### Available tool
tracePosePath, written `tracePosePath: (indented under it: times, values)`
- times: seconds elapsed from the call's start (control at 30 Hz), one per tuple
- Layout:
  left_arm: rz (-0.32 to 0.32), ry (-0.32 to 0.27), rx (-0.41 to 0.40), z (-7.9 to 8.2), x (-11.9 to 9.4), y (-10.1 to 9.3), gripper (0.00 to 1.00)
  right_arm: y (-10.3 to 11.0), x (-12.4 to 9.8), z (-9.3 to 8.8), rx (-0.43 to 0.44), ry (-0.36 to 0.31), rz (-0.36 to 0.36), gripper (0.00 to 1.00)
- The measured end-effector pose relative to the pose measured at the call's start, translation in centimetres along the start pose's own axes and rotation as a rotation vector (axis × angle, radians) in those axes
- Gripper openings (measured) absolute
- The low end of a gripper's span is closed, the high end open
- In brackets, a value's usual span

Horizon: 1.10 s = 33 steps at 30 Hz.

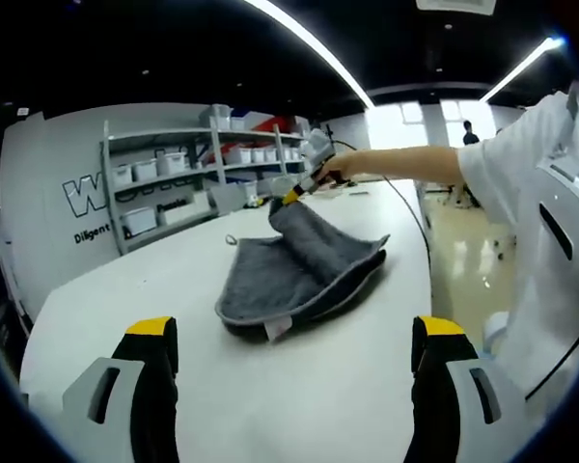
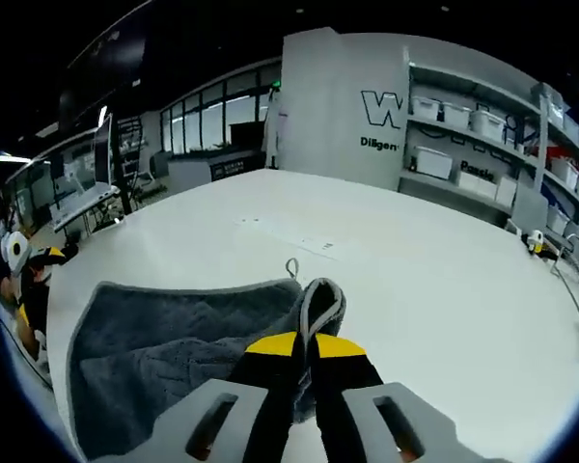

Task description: Open the folded towel by lifting each exposed corner and separating the folded layers until the towel lies flat within the target outline without major curled edges

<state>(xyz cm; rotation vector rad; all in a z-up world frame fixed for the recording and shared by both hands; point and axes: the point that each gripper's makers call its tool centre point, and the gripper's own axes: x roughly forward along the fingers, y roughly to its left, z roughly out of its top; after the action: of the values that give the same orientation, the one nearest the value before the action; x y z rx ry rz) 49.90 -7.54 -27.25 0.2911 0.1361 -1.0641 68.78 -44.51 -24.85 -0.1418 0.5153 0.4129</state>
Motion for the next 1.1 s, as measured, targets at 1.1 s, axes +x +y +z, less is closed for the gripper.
tracePosePath:
  times: [1.1]
  values:
    - [0.007, 0.02, -0.004, -0.2, -0.1, -0.3, 0.99, -12.3, -7.7, -5.4, 0.154, 0.013, -0.295, 0.0]
